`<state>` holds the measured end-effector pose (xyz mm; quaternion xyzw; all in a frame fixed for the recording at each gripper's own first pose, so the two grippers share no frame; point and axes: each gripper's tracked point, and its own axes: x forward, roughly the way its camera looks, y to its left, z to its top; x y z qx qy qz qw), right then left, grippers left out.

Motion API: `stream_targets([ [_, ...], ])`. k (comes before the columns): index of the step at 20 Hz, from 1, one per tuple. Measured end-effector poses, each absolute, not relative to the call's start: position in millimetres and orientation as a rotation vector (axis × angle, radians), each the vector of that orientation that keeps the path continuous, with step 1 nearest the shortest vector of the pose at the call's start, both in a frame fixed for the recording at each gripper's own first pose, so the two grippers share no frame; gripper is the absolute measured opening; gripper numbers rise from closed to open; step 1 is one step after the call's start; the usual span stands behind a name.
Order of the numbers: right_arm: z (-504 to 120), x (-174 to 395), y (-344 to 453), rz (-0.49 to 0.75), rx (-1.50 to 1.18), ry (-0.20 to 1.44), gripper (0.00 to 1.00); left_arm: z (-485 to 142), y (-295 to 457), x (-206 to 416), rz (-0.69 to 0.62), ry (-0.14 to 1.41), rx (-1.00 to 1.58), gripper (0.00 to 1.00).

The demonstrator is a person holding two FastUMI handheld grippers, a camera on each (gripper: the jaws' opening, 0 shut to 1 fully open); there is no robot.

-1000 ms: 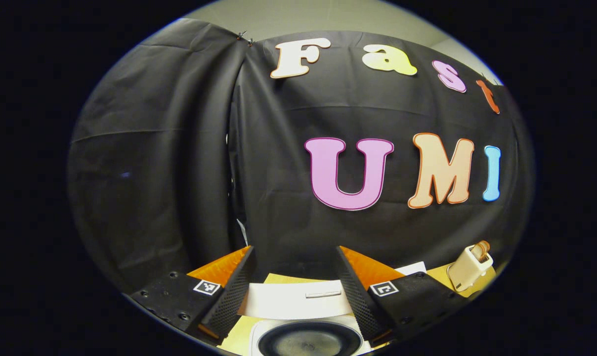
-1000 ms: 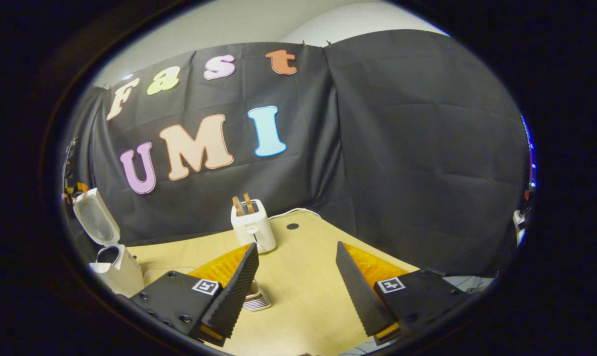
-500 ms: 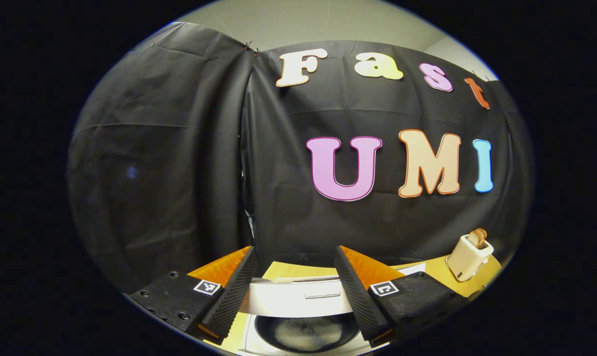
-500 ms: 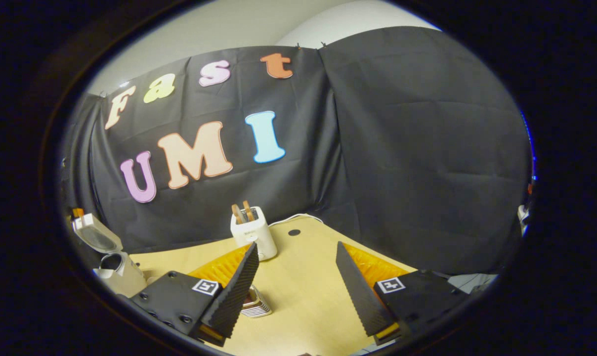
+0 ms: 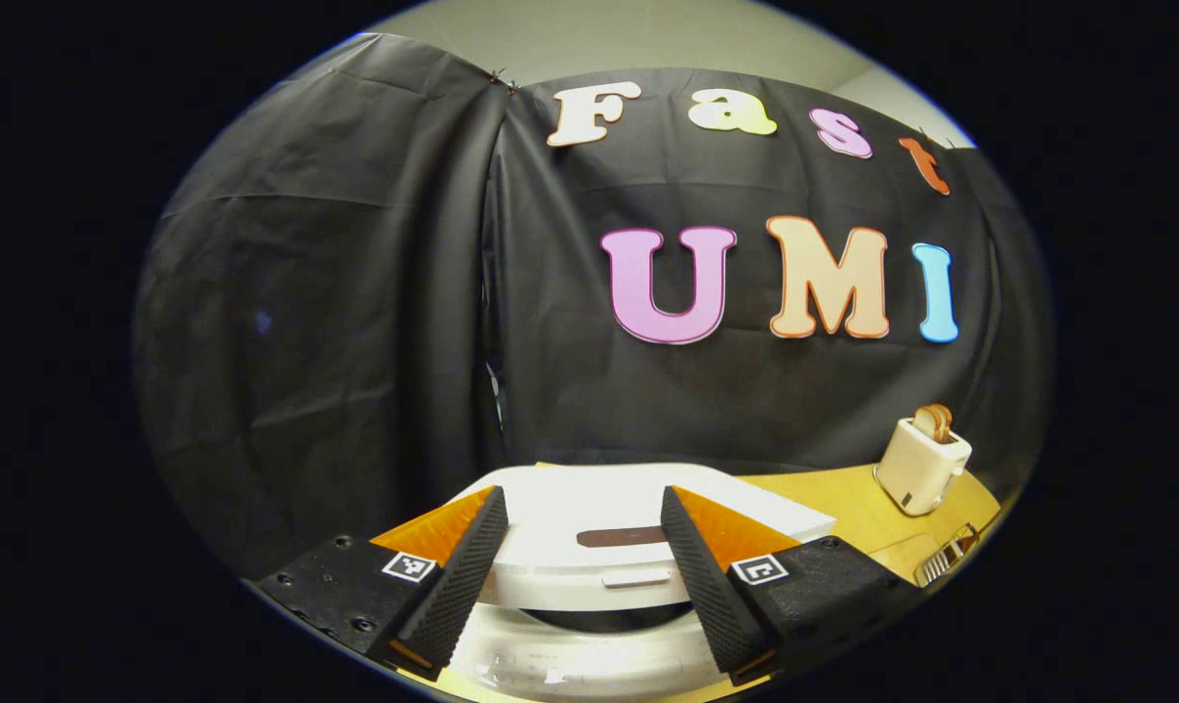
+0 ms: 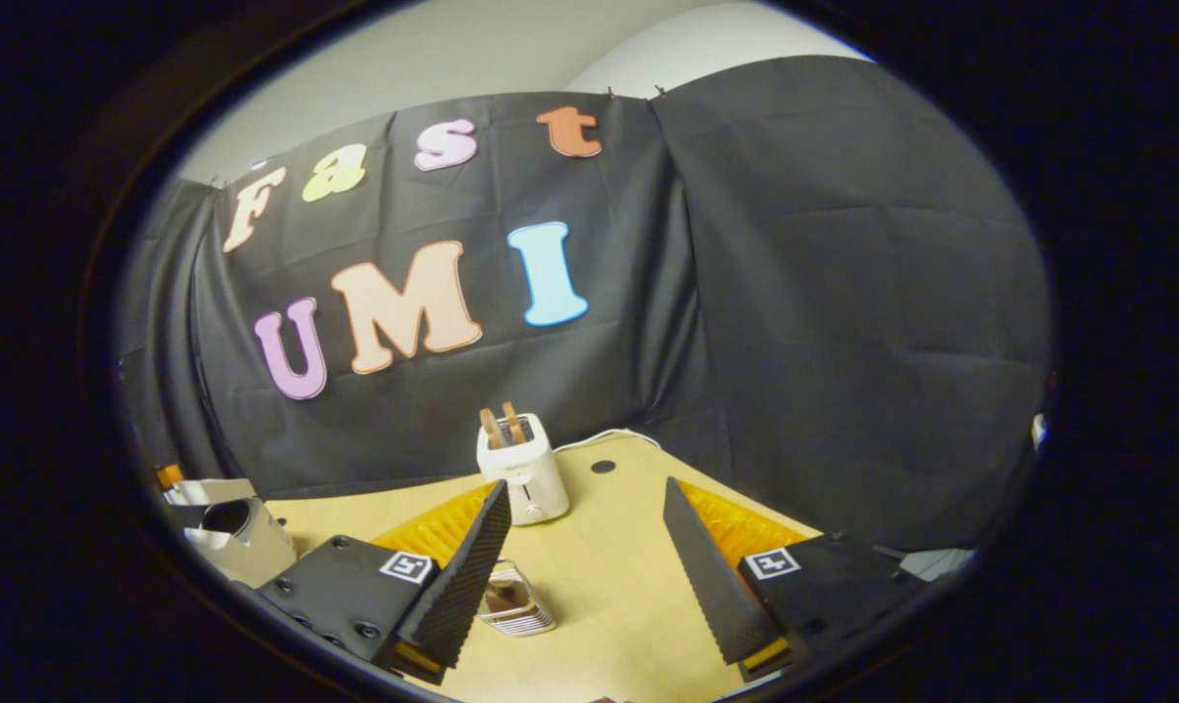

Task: Close the left gripper, press the button to open the rice cooker; take a wooden spoon from the chopstick holder with the right hand, scoop a spoonful of rice and pour it into the rice cooker, then put the wooden spoon back into the chopstick holder.

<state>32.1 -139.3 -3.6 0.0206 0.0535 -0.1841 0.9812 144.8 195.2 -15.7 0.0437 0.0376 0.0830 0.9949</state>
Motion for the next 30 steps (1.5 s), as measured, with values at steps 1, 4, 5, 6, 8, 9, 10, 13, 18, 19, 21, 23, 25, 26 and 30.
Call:
stream_targets([
  [1,-4,35,-135,-0.362,0.039,0.110,0.99,-24,196,142,0.161,0.092,0.076,0.93],
  [4,-4,41,-123,-0.337,0.027,0.109,0.99,-39,202,138,0.166,0.107,0.042,0.95],
  [5,-5,43,-120,-0.332,0.018,0.111,0.99,-42,201,137,0.166,0.108,0.048,0.93],
  [6,-5,43,-117,-0.327,0.012,0.112,0.99,-45,201,137,0.167,0.107,0.060,0.93],
  [8,-6,43,-113,-0.320,0.009,0.114,0.99,-52,203,137,0.170,0.116,0.059,0.92],
  [9,-5,44,-112,-0.319,0.010,0.114,0.99,-58,203,136,0.172,0.127,0.051,0.93],
  [10,-6,43,-112,-0.320,0.009,0.112,0.99,-67,203,136,0.174,0.148,0.048,0.93],
  [13,-6,41,-114,-0.327,0.007,0.113,0.99,-80,202,134,0.176,0.166,0.055,0.94],
  [18,-10,39,-111,-0.324,0.012,0.118,0.99,-80,201,134,0.152,0.148,0.059,0.94],
  [19,-10,40,-109,-0.319,0.012,0.118,0.99,-81,201,133,0.152,0.145,0.051,0.93],
  [21,-11,39,-106,-0.309,0.013,0.117,0.99,-80,202,133,0.160,0.128,0.049,0.93],
  [23,-8,40,-102,-0.299,0.012,0.112,0.99,-78,202,136,0.164,0.120,0.051,0.93],
  [25,-4,40,-99,-0.291,0.010,0.104,0.99,-76,202,134,0.163,0.120,0.052,0.93],
  [26,-3,41,-99,-0.288,0.013,0.100,0.99,-76,202,135,0.168,0.122,0.050,0.93],
  [30,2,45,-91,-0.273,0.034,0.079,0.99,-70,203,133,0.192,0.130,-0.011,0.92],
])
